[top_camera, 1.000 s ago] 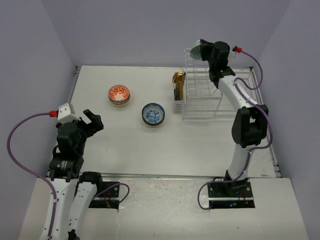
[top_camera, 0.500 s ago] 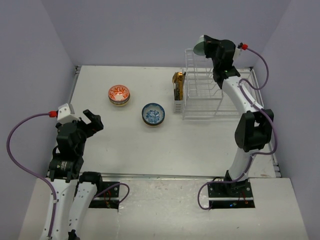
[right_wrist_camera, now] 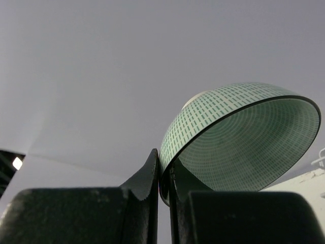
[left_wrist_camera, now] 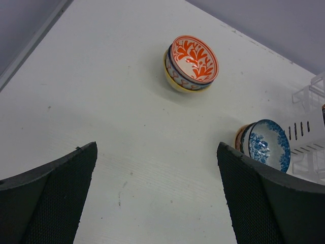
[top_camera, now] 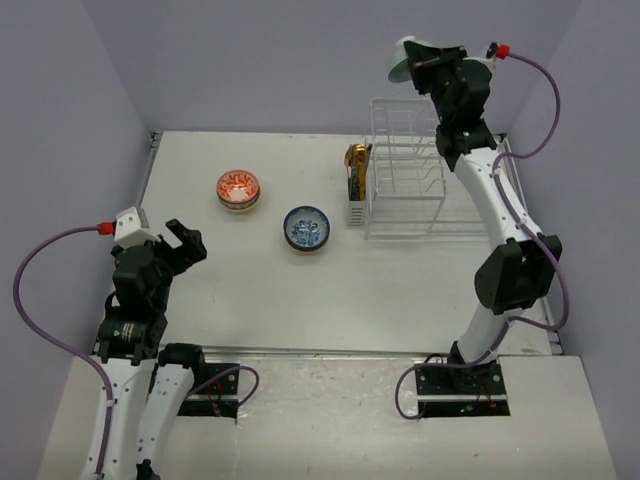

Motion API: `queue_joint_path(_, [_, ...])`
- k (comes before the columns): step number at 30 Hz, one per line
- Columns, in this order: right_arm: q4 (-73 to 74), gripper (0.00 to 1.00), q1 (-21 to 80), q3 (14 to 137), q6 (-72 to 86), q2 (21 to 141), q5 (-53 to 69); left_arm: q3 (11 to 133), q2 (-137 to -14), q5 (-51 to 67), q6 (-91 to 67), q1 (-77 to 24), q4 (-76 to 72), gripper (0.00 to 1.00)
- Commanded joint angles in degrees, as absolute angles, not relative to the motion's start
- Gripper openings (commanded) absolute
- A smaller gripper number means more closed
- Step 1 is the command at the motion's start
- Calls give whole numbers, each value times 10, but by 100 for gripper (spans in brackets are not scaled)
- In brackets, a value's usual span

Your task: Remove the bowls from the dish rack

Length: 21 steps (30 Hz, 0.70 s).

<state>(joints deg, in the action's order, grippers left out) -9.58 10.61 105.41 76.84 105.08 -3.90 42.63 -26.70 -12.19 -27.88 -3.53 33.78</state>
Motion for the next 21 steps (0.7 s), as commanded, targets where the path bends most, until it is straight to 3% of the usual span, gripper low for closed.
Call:
queue_joint_path(1, [-157, 0, 131, 1058, 637, 945, 12, 432, -264, -127, -276, -38, 321, 100])
queue_joint_path(5, [-136, 0, 168, 999, 479, 874, 39, 432, -267, -127, -276, -34, 320, 100])
queue_joint_path(13, [-5, 0, 347, 947, 140, 799, 23, 443, -279, -125, -266, -16, 320, 100])
queue_joint_path(17, [208, 0, 418, 1035, 14, 844, -13, 467, -286, -161, -263, -17, 344, 100])
queue_joint_path(21, [399, 0, 504, 1173, -60, 960, -136, 468, -280, -228, -264, -18, 357, 100])
